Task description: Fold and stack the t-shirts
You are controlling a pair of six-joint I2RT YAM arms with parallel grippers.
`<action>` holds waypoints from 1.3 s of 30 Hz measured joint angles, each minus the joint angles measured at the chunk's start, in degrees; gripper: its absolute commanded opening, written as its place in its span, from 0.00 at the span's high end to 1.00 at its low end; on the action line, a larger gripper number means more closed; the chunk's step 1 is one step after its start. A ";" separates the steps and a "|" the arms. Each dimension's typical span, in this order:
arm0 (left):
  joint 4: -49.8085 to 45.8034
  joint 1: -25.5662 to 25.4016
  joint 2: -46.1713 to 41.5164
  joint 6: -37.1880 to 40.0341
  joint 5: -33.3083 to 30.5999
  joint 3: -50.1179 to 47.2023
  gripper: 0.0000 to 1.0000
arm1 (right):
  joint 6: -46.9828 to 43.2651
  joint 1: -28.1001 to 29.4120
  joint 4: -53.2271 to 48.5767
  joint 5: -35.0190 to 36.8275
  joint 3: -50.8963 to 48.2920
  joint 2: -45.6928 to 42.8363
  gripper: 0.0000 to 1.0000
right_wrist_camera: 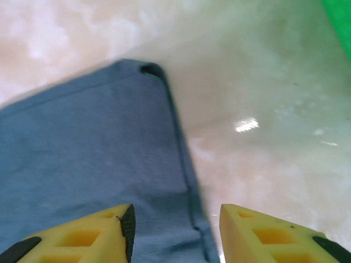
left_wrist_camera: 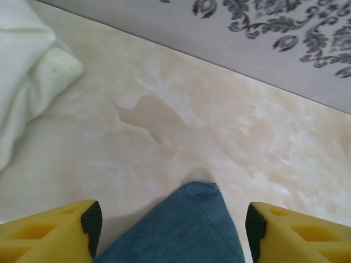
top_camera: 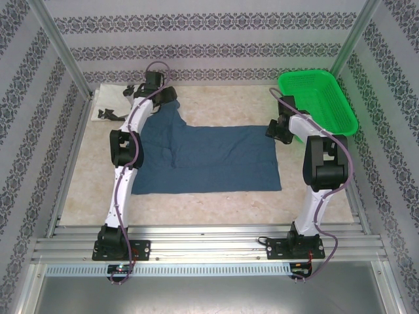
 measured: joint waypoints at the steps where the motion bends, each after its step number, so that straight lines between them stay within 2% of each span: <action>1: -0.02 -0.11 0.39 0.17 0.35 0.33 0.39 | 0.04 0.24 0.24 -0.63 0.39 0.00 0.54; 4: -0.22 -0.44 2.19 0.26 1.09 1.57 0.43 | 0.09 0.28 0.57 -2.03 1.05 0.00 0.53; 6: -0.79 -0.57 3.56 0.50 1.36 2.14 0.52 | 0.17 0.33 0.66 -2.67 1.22 0.11 0.50; 11: -2.05 -0.46 3.78 1.07 1.90 2.93 1.00 | 0.26 0.33 0.70 -3.63 2.40 1.36 0.43; 17: -2.67 -0.48 3.76 1.49 2.97 2.71 1.00 | 0.26 0.28 -0.33 -2.80 7.76 6.45 0.42; 21: -2.01 -0.46 1.64 1.51 3.39 -1.01 1.00 | 0.28 0.15 -1.90 -2.78 14.58 12.11 0.44; 28: 2.49 -0.42 -9.33 2.14 3.30 -13.16 1.00 | 0.48 -0.59 -6.54 -2.84 25.24 18.27 0.49; 32: 7.93 -0.31 -17.16 2.36 3.10 -21.59 1.00 | 0.48 -0.94 -8.22 -2.80 25.49 18.36 0.50; 35: 9.92 0.04 -19.89 2.34 3.26 -23.91 1.00 | 0.44 -0.94 -9.14 -2.38 25.46 18.34 0.50; 36: 9.51 0.17 -19.50 2.36 3.30 -22.75 0.96 | 0.44 -0.94 -9.25 -2.34 25.46 18.34 0.50; 38: 7.48 0.48 -16.59 2.38 3.39 -17.18 0.75 | 0.44 -0.94 -9.64 -2.36 25.46 18.36 0.50; 39: 6.78 0.66 -14.93 2.58 3.41 -14.58 0.71 | 0.44 -0.94 -9.66 -2.36 25.46 18.36 0.50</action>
